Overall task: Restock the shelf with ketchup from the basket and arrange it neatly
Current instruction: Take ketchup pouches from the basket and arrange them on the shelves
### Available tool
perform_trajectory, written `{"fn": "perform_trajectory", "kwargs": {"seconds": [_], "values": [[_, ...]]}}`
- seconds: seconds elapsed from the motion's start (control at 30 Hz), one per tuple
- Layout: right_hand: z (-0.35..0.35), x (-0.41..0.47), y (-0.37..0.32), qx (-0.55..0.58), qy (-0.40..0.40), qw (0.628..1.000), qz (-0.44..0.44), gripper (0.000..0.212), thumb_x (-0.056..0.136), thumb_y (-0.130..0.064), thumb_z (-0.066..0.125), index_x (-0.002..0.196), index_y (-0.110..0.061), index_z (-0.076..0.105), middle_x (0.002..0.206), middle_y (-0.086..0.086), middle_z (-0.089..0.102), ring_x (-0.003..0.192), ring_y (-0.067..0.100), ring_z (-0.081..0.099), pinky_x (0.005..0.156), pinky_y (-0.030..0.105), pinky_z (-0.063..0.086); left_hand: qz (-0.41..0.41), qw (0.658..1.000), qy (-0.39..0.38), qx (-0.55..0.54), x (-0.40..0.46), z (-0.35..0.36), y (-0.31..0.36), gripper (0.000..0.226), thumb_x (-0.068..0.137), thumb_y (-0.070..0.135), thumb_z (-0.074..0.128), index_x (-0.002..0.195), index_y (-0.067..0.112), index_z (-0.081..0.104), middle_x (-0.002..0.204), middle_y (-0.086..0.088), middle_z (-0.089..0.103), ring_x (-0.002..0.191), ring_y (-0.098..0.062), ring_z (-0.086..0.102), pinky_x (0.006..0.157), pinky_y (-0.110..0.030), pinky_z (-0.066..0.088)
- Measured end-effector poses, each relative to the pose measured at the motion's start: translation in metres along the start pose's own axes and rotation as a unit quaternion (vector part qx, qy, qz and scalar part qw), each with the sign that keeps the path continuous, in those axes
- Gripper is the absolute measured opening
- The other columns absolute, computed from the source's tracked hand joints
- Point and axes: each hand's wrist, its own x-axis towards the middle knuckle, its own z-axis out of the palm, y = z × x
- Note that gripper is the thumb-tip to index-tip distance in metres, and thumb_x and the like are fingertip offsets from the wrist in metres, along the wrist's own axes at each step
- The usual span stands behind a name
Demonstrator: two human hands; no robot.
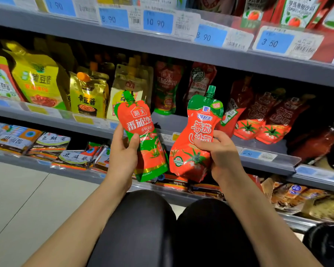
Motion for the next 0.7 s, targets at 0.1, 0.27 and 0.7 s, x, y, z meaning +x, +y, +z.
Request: {"fn": "perform_trajectory", "kwargs": {"seconds": [0.1,0.27,0.7], "values": [[0.002,0.0,-0.001,0.0,-0.007,1.0,-0.007,0.026,0.076,0.006,0.069,0.098,-0.006,0.061,0.086,0.005,0.072,0.074,0.019,0.07,0.064,0.029,0.055,0.013,1.0,-0.009,0.011,0.001,0.0,0.0,0.038,0.101,0.018,0.046,0.136,0.029,0.043,0.123,0.001,0.062,0.107,-0.011,0.062,0.07,-0.018,0.051],[-0.002,0.001,0.0,0.004,0.0,1.0,-0.001,0.023,0.075,0.006,0.069,0.091,-0.009,0.06,0.078,0.002,0.072,0.066,0.015,0.07,0.055,0.025,0.054,0.024,0.999,-0.035,0.009,-0.001,0.003,0.003,0.038,0.1,0.017,0.046,0.136,0.031,0.044,0.121,0.004,0.062,0.107,-0.009,0.062,0.075,-0.022,0.052],[-0.029,0.001,0.003,0.009,0.037,0.999,0.02,0.021,0.082,-0.01,0.069,0.103,-0.008,0.063,0.092,0.007,0.073,0.08,0.024,0.072,0.072,0.036,0.057,-0.006,0.999,-0.047,0.011,-0.008,0.021,0.0,0.035,0.099,0.013,0.046,0.123,0.037,0.038,0.101,0.002,0.063,0.088,-0.009,0.064,0.07,-0.026,0.05]]}}
